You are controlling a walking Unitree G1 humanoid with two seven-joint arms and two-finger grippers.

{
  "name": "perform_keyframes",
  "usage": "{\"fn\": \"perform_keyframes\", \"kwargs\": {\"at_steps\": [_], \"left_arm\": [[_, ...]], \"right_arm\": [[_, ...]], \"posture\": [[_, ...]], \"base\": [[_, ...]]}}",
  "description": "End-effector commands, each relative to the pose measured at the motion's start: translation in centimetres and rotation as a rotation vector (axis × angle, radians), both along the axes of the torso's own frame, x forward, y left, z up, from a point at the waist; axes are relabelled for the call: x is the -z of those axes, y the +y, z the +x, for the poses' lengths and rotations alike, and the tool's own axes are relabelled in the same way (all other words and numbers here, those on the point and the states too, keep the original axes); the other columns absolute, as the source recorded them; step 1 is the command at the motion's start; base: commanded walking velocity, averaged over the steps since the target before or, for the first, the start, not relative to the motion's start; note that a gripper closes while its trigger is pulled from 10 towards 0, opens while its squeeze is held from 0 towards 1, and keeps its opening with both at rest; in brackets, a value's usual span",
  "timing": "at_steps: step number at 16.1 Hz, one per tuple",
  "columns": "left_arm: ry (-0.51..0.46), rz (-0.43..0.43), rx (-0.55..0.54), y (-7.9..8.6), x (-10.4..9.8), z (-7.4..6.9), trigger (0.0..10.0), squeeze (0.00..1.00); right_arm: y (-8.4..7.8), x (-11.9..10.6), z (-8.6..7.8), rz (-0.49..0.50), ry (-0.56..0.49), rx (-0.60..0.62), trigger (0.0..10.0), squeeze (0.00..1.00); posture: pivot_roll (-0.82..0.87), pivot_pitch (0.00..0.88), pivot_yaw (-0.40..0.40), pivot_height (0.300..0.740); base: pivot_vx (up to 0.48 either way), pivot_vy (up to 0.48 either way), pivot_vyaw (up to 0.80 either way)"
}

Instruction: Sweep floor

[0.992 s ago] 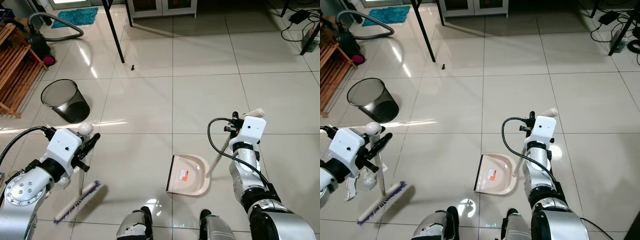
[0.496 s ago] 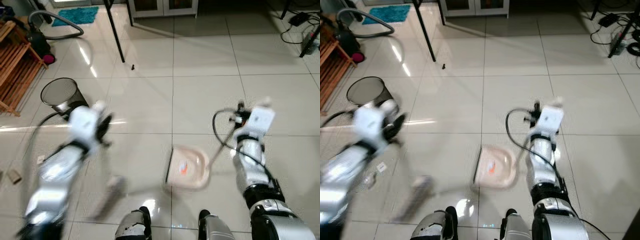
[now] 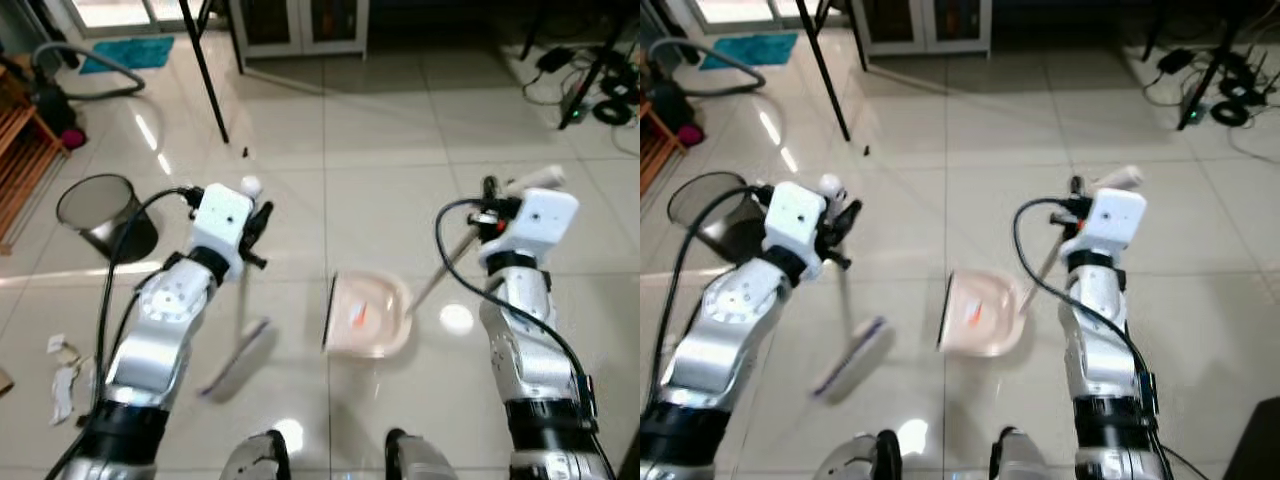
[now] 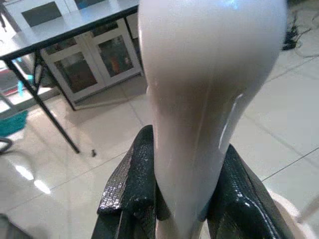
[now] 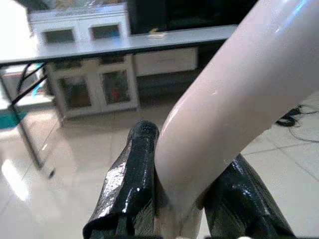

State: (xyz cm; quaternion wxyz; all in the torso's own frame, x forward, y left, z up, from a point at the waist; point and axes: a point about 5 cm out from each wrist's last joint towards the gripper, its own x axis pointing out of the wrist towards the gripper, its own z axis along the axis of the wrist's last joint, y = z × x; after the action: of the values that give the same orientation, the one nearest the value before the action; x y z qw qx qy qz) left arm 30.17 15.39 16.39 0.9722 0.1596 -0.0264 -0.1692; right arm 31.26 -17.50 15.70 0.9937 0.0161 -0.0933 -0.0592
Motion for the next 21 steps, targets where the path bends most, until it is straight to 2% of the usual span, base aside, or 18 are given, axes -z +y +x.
{"fn": "perform_keyframes", "kwargs": {"at_steps": [1, 3, 5, 7, 9, 10, 11, 13, 16, 21], "left_arm": [[-0.044, 0.031, -0.026, 0.1, -0.9, -0.5, 10.0, 0.0], [-0.059, 0.015, -0.042, -0.1, -1.2, -0.9, 10.0, 0.0], [-0.045, -0.023, -0.09, 0.1, -0.8, -1.2, 10.0, 0.0], [-0.038, -0.02, -0.103, 0.3, -0.5, -1.3, 10.0, 0.0], [-0.023, -0.01, -0.128, 0.3, -0.2, -1.0, 10.0, 0.0], [-0.031, -0.006, -0.127, 0.0, -0.3, -0.9, 10.0, 0.0], [-0.04, -0.008, -0.124, -0.2, -0.5, -0.7, 10.0, 0.0], [-0.061, 0.0, -0.112, -0.6, -0.7, -0.4, 10.0, 0.0], [-0.085, -0.021, -0.116, -1.4, -1.3, 0.1, 10.0, 0.0], [-0.069, -0.009, -0.142, -0.7, -0.8, 0.0, 10.0, 0.0]], "right_arm": [[1.3, -1.7, -0.2, -0.042, -0.019, -0.072, 10.0, 0.0], [1.5, -2.1, -0.5, -0.032, 0.002, -0.096, 10.0, 0.0], [1.7, -1.5, -0.7, -0.016, 0.034, -0.106, 10.0, 0.0], [1.9, -1.3, -0.9, -0.03, 0.061, -0.11, 10.0, 0.0], [1.5, -1.3, -1.1, -0.082, 0.085, -0.058, 10.0, 0.0], [1.2, -1.0, -1.1, -0.054, 0.124, -0.014, 10.0, 0.0], [1.3, -0.8, -1.1, 0.001, 0.145, -0.036, 10.0, 0.0], [1.4, -0.7, -0.9, -0.008, 0.138, -0.034, 10.0, 0.0], [2.5, -0.4, -0.6, 0.024, 0.146, -0.126, 10.0, 0.0], [3.0, -0.1, -0.5, 0.02, 0.173, -0.17, 10.0, 0.0]], "posture": [[-0.06, 0.077, 0.047, 0.74], [-0.04, 0.077, 0.021, 0.74], [-0.04, 0.072, 0.015, 0.74], [-0.05, 0.071, 0.015, 0.74], [-0.05, 0.069, 0.02, 0.74], [-0.05, 0.066, 0.019, 0.74], [-0.05, 0.06, 0.017, 0.74], [-0.04, 0.054, 0.012, 0.74], [-0.04, 0.05, 0.005, 0.74], [-0.03, 0.054, -0.004, 0.74]], "base": [[0.0, 0.0, 0.0], [0.0, 0.0, 0.0], [0.0, 0.12, 0.0], [0.0, 0.336, 0.0], [0.0, 0.382, 0.0], [0.0, 0.382, 0.0], [0.0, 0.382, 0.0], [0.0, 0.381, 0.0], [0.0, 0.385, 0.0], [0.0, 0.411, 0.0]]}}
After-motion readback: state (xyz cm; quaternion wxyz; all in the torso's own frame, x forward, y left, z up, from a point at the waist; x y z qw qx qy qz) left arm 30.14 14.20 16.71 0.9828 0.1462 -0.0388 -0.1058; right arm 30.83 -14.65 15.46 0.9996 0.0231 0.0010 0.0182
